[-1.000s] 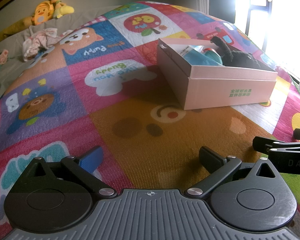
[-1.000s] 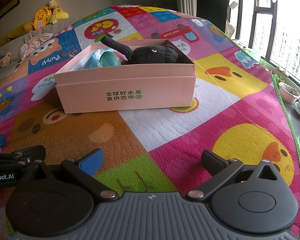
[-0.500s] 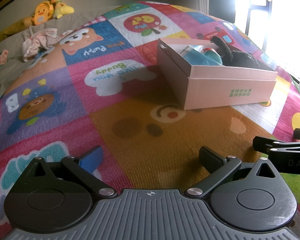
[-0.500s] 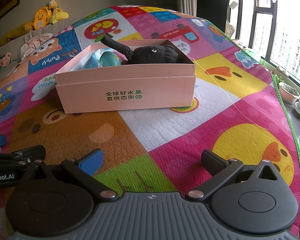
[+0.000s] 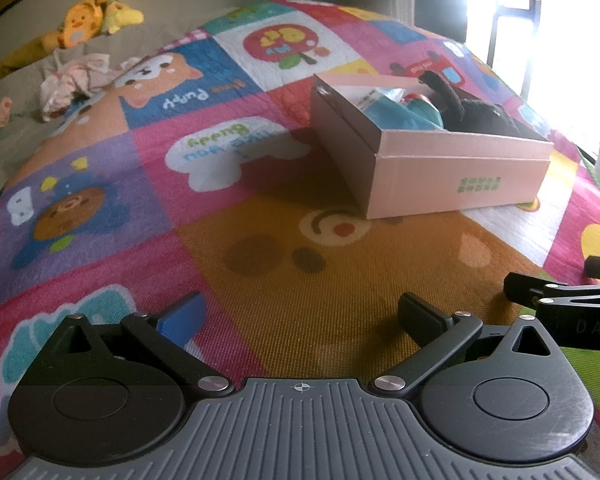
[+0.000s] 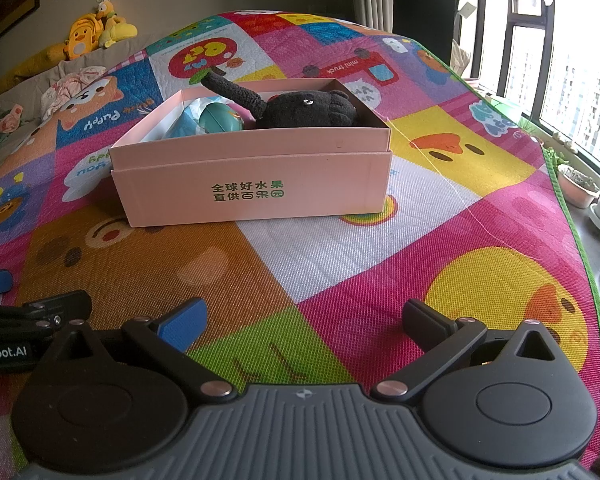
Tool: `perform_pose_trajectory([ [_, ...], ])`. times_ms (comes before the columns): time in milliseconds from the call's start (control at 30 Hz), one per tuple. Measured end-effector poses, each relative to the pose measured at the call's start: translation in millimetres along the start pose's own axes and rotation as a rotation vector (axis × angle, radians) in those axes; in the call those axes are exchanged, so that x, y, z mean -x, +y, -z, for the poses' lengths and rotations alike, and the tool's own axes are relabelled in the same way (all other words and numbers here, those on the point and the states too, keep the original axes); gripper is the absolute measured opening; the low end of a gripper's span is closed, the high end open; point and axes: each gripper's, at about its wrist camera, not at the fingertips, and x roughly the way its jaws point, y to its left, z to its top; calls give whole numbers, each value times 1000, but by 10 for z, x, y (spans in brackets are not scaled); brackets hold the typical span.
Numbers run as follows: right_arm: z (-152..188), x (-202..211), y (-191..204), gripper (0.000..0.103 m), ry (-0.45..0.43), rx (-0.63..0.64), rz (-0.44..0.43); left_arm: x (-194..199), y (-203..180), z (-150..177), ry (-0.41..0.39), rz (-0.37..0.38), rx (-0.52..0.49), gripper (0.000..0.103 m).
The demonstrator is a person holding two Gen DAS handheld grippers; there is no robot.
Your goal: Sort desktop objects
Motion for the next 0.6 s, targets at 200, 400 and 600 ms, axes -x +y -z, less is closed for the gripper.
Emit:
perform_pose_trajectory([
  [200,0,0,0,103,0,2,1,-15,5,-13,14,0,3,103],
  [400,1,2,4,103,0,1,1,-12,-10,0,5,-1,4,103],
  [600,2,2,3,103,0,1,1,-13,-7,-1,6,0,4,103],
])
